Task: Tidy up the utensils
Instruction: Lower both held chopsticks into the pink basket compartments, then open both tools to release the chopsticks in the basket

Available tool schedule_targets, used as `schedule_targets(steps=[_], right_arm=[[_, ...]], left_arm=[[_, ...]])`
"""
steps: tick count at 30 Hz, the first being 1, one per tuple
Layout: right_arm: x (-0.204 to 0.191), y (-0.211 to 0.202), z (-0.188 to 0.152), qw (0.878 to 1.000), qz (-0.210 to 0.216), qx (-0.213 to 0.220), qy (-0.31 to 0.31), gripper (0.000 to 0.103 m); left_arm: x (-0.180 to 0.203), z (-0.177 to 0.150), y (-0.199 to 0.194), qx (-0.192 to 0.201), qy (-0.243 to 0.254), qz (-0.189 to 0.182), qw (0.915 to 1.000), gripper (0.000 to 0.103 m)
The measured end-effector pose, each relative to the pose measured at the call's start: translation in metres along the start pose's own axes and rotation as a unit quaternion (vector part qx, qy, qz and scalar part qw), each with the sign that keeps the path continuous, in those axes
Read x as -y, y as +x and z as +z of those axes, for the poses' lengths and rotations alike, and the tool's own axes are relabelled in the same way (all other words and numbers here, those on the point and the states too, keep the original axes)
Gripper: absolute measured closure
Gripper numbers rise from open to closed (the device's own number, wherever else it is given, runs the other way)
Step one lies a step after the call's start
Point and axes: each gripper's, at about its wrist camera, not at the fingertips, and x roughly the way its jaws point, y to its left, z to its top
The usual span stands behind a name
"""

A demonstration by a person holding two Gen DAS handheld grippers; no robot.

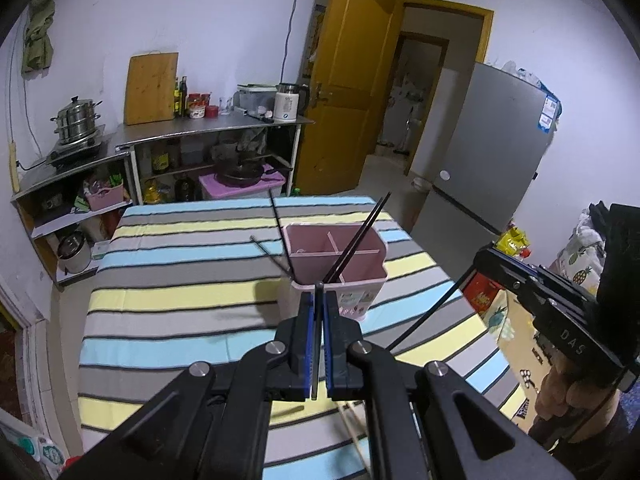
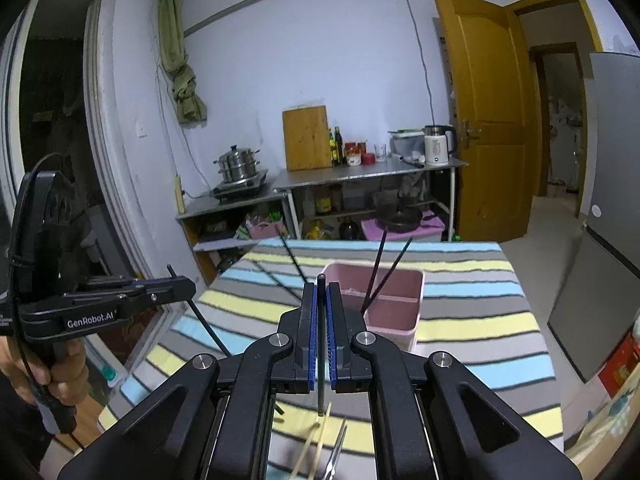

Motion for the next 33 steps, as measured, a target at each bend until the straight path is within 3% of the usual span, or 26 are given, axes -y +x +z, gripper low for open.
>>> schedule_targets(steps=[10, 19, 33], right_arm=[[0.013, 0.000, 0.044, 0.998, -0.010, 0.055, 0.006, 0.099], [0.023, 0.020, 0.066, 0.997, -0.017, 0.076, 0.020, 0.099], [0.040, 0.066, 0.044, 0.998, -0.032, 0.036, 0.026, 0.099]], left_arm=[[-0.002, 0.051, 0.003, 0.050, -0.018, -0.019, 0.9984, 0.098], [-0.008, 0.081, 0.015, 0.079, -0.025, -0.021, 0.9963, 0.098], [-0.022, 0.072, 0.073, 0.048, -0.042, -0.013, 0.9979, 0.098]])
